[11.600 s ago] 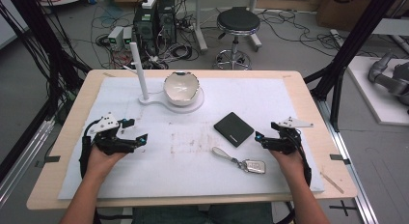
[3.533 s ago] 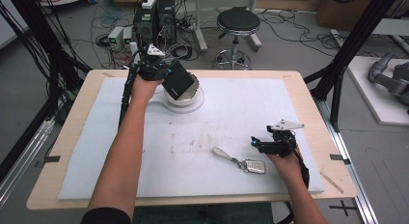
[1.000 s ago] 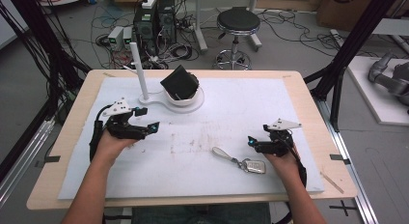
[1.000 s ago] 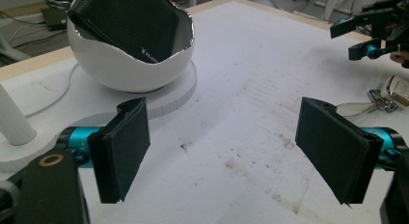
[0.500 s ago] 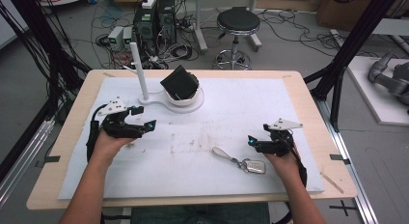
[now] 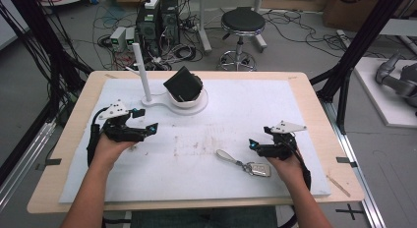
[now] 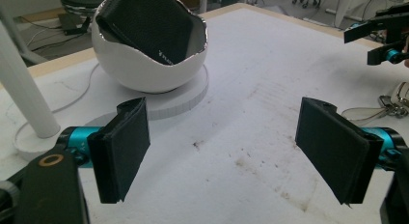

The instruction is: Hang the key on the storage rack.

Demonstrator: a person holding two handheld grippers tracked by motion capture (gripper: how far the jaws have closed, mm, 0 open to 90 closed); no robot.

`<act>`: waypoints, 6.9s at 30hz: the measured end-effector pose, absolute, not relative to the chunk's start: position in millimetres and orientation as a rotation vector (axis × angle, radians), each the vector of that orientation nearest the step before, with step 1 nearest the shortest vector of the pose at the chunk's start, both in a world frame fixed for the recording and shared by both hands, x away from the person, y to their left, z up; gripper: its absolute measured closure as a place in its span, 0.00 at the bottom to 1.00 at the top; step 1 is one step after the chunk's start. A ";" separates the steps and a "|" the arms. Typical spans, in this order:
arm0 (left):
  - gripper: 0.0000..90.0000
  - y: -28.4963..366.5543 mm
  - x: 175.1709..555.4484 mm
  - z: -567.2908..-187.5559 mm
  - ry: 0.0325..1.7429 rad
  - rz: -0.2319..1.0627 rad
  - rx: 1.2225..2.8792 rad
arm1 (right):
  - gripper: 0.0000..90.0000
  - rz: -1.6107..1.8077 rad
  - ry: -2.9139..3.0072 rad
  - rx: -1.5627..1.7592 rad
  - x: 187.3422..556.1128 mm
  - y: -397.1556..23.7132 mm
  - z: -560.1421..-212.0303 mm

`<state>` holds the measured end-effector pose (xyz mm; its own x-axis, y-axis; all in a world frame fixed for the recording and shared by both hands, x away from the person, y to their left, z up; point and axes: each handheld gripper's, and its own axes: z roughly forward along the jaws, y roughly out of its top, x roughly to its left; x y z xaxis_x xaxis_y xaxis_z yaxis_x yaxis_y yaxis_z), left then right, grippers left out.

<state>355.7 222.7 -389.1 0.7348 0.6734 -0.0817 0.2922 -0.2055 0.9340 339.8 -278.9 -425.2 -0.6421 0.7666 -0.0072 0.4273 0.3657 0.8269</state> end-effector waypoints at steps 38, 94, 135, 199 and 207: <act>0.22 234.8 356.9 -392.7 0.795 0.422 1.777 | 0.69 0.986 2.776 0.545 321.2 -232.2 -438.8; 0.22 253.0 332.4 -388.9 0.797 0.472 1.781 | 0.92 1.350 2.316 0.593 387.8 -142.3 -335.2; 0.22 265.5 314.9 -387.5 0.817 0.501 1.779 | 0.92 1.301 2.313 0.345 452.6 7.4 -274.2; 0.22 252.9 325.2 -390.7 0.788 0.489 1.810 | 0.38 1.260 2.247 0.518 413.2 -97.6 -299.4; 0.22 241.7 336.8 -390.9 0.758 0.472 1.811 | 0.35 1.262 2.213 0.629 395.4 -145.6 -323.9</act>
